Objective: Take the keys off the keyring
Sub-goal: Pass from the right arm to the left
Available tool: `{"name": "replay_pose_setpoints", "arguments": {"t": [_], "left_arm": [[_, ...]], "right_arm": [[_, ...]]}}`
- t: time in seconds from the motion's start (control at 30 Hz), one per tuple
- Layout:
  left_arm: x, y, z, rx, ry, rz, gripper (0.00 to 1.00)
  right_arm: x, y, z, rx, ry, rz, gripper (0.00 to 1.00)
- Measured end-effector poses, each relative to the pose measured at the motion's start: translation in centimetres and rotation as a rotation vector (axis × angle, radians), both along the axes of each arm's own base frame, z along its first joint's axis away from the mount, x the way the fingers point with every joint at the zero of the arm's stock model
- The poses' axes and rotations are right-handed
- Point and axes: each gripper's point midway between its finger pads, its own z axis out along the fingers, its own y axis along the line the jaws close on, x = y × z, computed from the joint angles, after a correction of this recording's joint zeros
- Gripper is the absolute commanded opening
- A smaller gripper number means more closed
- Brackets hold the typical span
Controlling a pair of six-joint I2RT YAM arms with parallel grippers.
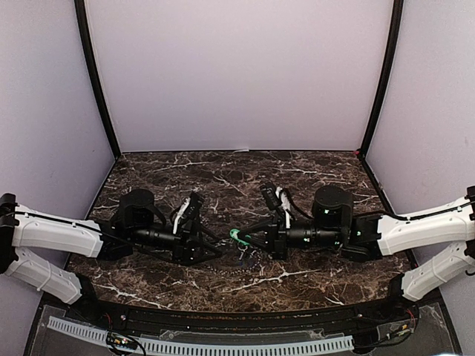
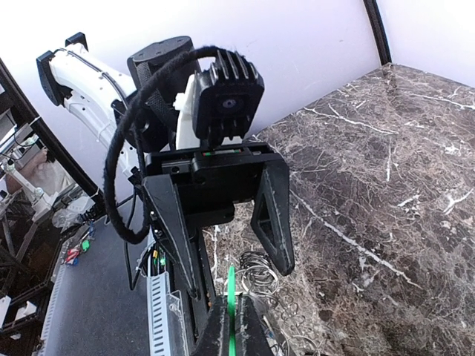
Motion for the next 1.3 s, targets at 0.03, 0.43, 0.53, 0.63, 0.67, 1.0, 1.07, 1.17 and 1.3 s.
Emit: {"name": "replay_pose_setpoints", "arguments": {"t": [0.03,0.43,0.53,0.63,0.67,1.0,1.07,1.17,1.3], "left_arm": [[-0.1,0.0,-0.2,0.004,0.005,-0.004,0.64],[-0.4,-0.7,-2.3,0.049,0.027,-0.029,0.23],[-0.2,-0.9,-2.4,0.048,0.015,-0.026,0.04],[0.3,-0.8,-2.5,0.054,0.008,0.002,0.0],[0.4,-0.8,-2.4,0.053,0.002,0.012,0.0],[3.9,1.3,1.9,0.086,-0.32,0.308,0.0],[4.7,1.7,3.4,0.091,-0.418,0.364,0.0],[5.7,2.2,5.5,0.112,-0.58,0.437,0.0],[7.0,3.0,6.4,0.183,-0.759,0.516,0.0]], "right_arm": [[0.0,0.0,0.1,0.004,-0.002,0.0,0.0],[0.5,-0.2,0.2,0.01,-0.002,-0.013,0.0],[0.8,-0.3,0.3,0.017,-0.004,-0.02,0.0],[1.0,-0.5,0.3,0.024,-0.006,-0.029,0.0],[1.1,-0.5,0.3,0.027,-0.006,-0.032,0.0],[1.9,-0.8,0.5,0.074,-0.013,-0.075,0.21],[1.9,-0.6,0.5,0.085,-0.016,-0.068,0.34],[1.9,-0.3,0.5,0.095,-0.013,-0.06,0.52],[1.8,-0.2,1.6,0.136,-0.038,-0.051,0.6]]}}
